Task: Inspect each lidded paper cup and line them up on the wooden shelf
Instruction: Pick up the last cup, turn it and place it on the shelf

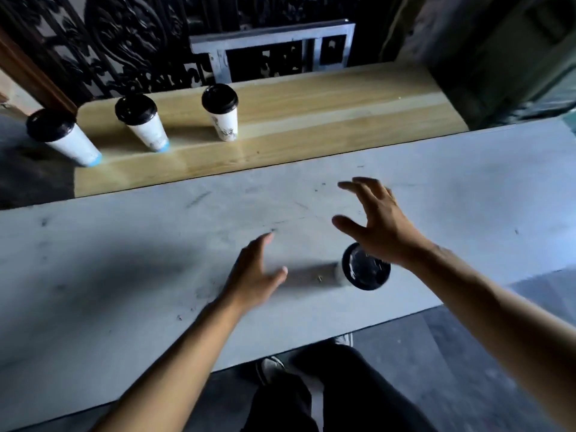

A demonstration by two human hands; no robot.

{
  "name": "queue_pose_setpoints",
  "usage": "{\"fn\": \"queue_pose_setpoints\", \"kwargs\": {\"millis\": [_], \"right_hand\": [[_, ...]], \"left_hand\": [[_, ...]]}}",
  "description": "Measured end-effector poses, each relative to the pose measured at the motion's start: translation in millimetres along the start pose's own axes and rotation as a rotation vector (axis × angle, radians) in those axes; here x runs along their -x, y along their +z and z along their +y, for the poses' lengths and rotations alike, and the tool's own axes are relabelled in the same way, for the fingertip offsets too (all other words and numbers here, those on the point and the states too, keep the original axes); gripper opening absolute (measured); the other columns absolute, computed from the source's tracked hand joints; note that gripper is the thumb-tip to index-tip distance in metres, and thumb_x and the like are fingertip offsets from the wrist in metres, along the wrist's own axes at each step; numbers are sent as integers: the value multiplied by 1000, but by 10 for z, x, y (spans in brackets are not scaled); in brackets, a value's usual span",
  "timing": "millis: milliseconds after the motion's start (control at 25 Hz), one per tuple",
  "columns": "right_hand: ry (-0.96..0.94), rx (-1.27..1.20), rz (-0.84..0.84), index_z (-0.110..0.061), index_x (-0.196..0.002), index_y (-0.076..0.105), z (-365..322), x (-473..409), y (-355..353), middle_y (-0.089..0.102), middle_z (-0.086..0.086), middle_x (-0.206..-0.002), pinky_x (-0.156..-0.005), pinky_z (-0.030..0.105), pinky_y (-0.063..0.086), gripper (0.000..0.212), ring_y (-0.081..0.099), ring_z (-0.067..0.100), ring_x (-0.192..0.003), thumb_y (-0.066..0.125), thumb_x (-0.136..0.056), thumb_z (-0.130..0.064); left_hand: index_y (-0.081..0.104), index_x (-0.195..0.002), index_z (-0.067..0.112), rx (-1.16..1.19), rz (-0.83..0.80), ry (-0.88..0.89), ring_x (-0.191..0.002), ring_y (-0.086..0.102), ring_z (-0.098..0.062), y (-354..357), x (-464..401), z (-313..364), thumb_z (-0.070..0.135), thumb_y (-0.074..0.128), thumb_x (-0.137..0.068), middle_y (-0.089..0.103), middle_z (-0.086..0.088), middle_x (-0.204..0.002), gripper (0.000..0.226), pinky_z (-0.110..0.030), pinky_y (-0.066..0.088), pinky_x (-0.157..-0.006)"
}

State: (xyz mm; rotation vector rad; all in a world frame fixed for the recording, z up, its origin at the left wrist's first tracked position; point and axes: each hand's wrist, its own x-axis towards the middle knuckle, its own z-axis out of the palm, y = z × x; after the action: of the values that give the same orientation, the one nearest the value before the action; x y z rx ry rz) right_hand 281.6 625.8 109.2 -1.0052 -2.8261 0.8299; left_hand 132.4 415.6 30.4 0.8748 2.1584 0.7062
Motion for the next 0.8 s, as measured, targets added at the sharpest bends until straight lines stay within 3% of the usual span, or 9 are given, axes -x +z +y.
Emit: {"fn": "queue_pose_setpoints", "kwargs": {"millis": [120, 280, 360, 440, 480, 640, 800], "right_hand": [[17, -16, -22, -30, -145, 52, 229, 455, 58, 45, 8, -153, -112, 43, 37, 68, 39, 32, -139, 62, -82, -53], [-31, 11, -58, -23, -135, 62, 498, 670, 237, 58, 9, -138, -106, 46, 48, 63, 51, 34, -124, 72, -76, -43], [-25, -6, -72, -24, -133, 62, 617, 682, 247, 60, 7, -132, -102, 44, 49, 60, 53, 32, -119, 73, -75, -35], [-27, -25, -103, -26, -136, 59, 716, 667, 209, 58, 4, -133, -104, 39, 47, 58, 52, 31, -120, 69, -79, -32], [-29, -39, -126, -26, -138, 57, 742, 636, 189, 57, 4, -135, -105, 38, 46, 58, 52, 30, -122, 67, -81, -31], [-60, -189, -185, -22, -143, 55, 996, 438, -101, 59, 8, -137, -105, 37, 44, 58, 55, 33, -121, 51, -86, -35], [-76, -457, -220, -28, -142, 57, 1031, 191, -530, 61, 5, -129, -103, 30, 45, 54, 60, 23, -120, 38, -93, -35]], "left_hand": [[35, -155, 23, 54, -108, -29, -148, 36, -18, 469, 176, 101, 29, 77, -82, 41, -2, -160, 84, -19, 24, -113], [36, -155, 25, 91, -62, -29, -134, 37, -7, 982, 110, 510, 30, 84, -74, 42, 10, -144, 95, -17, 28, -109], [59, -136, 30, 83, -6, 9, -118, 54, -2, 1206, -24, 737, 31, 81, -65, 62, 12, -131, 75, -24, 46, -100], [65, -107, 36, 75, 46, -8, -91, 69, 3, 1349, -114, 910, 22, 80, -61, 77, 11, -95, 50, -23, 52, -73], [62, -105, 40, 62, 64, -37, -86, 70, 2, 1362, -123, 973, 20, 82, -62, 76, 11, -89, 51, -23, 52, -69], [60, -101, 39, 106, 107, -127, -90, 71, -12, 1291, 1, 1360, 28, 86, -65, 75, 9, -98, 46, -38, 59, -76], [59, -100, 30, 115, 283, -35, -83, 66, -21, 1026, 199, 1730, 39, 82, -67, 69, 2, -90, 41, -44, 57, -71]]}}
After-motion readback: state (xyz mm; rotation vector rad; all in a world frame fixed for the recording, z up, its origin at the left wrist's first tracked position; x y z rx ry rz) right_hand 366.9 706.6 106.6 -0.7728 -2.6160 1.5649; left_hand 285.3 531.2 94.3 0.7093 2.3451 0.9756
